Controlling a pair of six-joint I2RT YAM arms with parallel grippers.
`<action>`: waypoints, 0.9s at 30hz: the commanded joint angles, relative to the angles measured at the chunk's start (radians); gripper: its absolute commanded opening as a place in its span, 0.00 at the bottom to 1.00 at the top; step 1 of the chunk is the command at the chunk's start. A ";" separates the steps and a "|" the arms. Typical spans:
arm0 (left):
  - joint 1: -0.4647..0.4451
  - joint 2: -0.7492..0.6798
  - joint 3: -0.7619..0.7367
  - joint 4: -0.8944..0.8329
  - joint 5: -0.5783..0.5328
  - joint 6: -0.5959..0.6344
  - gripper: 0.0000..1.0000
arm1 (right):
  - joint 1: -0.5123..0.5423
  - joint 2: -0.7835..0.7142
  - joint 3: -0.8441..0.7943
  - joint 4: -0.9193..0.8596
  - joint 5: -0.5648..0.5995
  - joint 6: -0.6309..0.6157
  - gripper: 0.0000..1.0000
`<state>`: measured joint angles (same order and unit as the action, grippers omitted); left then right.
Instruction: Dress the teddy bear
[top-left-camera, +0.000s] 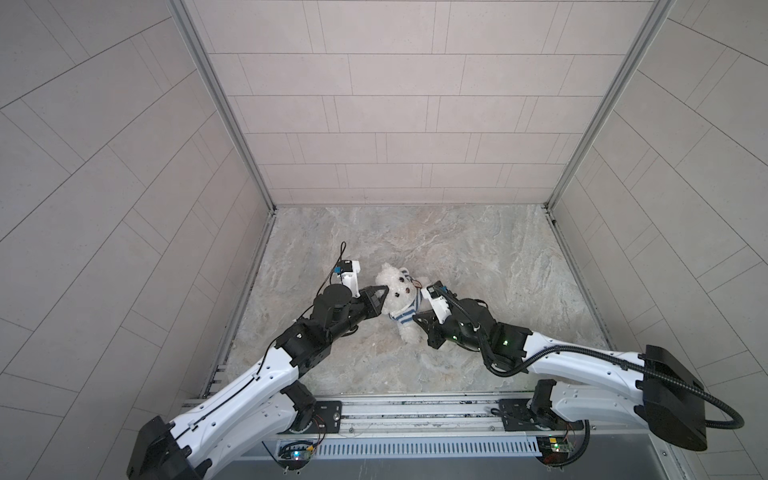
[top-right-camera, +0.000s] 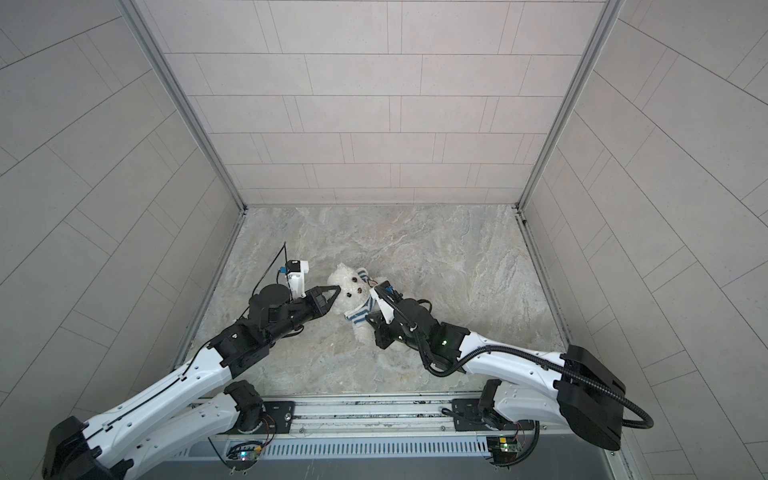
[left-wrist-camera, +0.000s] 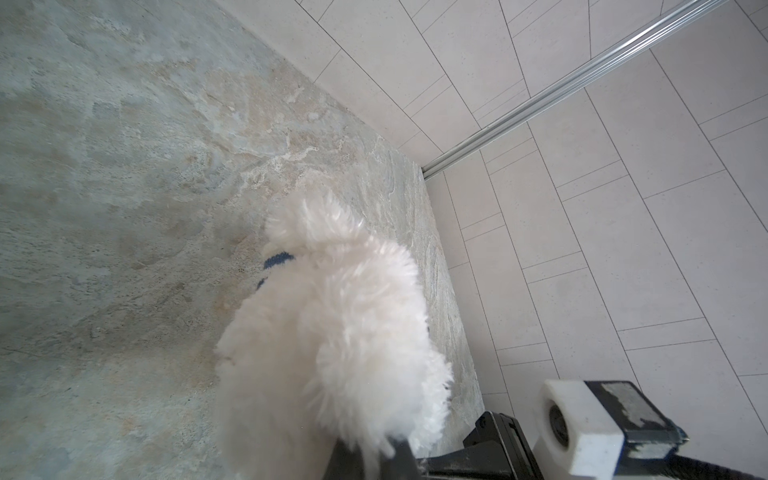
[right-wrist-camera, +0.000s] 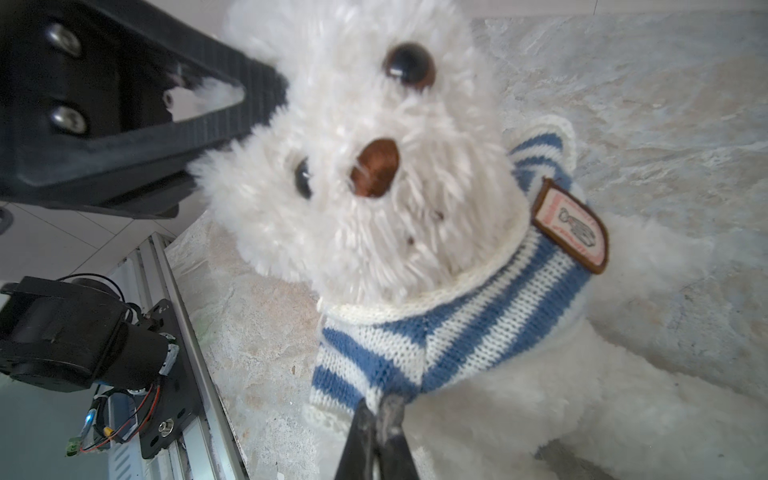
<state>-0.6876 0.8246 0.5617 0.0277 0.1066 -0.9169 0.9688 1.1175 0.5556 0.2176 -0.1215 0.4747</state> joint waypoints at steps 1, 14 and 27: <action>0.001 -0.026 0.019 0.043 -0.022 0.001 0.00 | 0.008 -0.082 -0.062 0.020 -0.053 -0.032 0.00; 0.081 -0.084 0.005 0.042 -0.003 -0.042 0.00 | 0.011 -0.178 -0.088 -0.206 -0.143 -0.075 0.00; 0.094 -0.083 -0.025 0.069 0.016 0.018 0.00 | 0.077 -0.108 -0.046 -0.021 -0.258 -0.086 0.00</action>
<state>-0.6106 0.7532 0.5381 0.0116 0.1604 -0.9443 1.0344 0.9916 0.4999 0.1310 -0.3332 0.3706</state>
